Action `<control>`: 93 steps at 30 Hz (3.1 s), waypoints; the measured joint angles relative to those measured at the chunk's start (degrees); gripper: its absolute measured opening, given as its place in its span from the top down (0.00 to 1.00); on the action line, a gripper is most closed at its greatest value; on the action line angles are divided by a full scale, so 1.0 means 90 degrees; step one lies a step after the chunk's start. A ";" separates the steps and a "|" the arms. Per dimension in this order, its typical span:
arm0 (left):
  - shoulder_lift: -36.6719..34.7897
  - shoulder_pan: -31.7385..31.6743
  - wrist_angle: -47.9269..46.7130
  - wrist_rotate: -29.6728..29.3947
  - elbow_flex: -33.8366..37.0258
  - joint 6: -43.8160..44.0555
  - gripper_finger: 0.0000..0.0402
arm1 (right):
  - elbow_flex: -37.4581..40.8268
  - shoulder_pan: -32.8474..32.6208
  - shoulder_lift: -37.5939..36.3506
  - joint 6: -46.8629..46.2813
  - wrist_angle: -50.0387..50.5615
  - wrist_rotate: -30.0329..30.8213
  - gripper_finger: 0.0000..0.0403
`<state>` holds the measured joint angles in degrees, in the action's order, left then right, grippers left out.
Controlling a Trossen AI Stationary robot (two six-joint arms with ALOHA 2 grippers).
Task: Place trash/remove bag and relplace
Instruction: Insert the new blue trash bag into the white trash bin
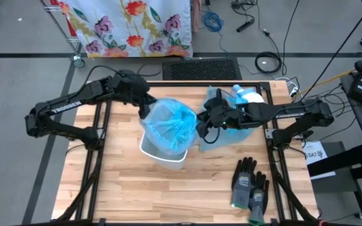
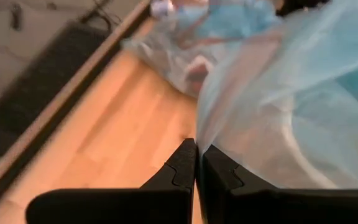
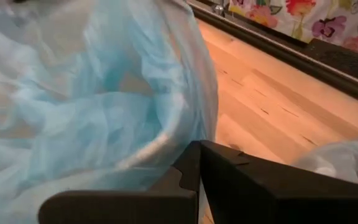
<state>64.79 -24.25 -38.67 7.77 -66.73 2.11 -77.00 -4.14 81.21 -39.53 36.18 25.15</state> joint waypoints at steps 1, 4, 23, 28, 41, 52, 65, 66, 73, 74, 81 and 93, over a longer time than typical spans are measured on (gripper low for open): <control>0.0045 0.0001 -0.0022 0.0099 0.0038 0.0056 0.96 | -0.0004 -0.0001 -0.0003 -0.0024 0.0009 -0.0001 1.00; 0.0142 0.0092 -0.0025 0.0340 0.0065 0.0208 0.96 | 0.0010 -0.0078 0.0070 -0.0039 -0.0006 -0.0010 1.00; 0.0178 0.0741 -0.0647 0.0794 0.0065 0.0209 0.96 | 0.0008 -0.0796 0.0463 -0.0945 0.0447 0.0056 1.00; 0.0173 0.0797 -0.0608 0.0790 0.0065 0.0202 0.96 | 0.0008 -0.1036 0.0333 -0.1161 0.0445 0.0504 1.00; 0.0222 0.0799 -0.0624 0.1191 0.0065 0.0537 0.86 | 0.0008 -0.1239 0.0121 -0.1263 0.0447 0.0728 1.00; 0.0215 0.0785 -0.1005 0.1131 -0.0148 0.0604 0.57 | 0.0008 -0.1260 0.0121 -0.1209 0.0468 0.0750 1.00; -0.0278 0.0739 -0.1732 0.0777 -0.0654 0.0324 0.57 | 0.0008 -0.1345 -0.0150 -0.1442 0.0664 0.0911 1.00; -0.0341 0.0739 -0.1749 0.0755 -0.0654 0.0279 0.57 | 0.0008 -0.1377 -0.0207 -0.1496 0.0691 0.0963 1.00; -0.0896 0.0740 -0.1847 0.0579 -0.0654 0.0378 0.57 | -0.0019 -0.1922 -0.0452 -0.2111 0.0945 0.1715 1.00; -0.0993 0.0741 -0.1846 0.0549 -0.0654 0.0379 0.57 | -0.0069 -0.2011 -0.0449 -0.2236 0.1113 0.1804 1.00; -0.1527 0.0739 -0.2096 0.0104 -0.0654 0.0398 0.57 | -0.1045 -0.2579 -0.0144 -0.2839 0.2091 0.2506 1.00; -0.1780 0.1114 -0.2456 0.0369 -0.0652 0.0399 0.57 | -0.2976 -0.3087 0.1186 -0.2263 0.2104 0.2715 1.00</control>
<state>48.77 -14.23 -60.78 11.10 -72.60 5.70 -103.78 -31.92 91.89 -59.90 55.11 49.58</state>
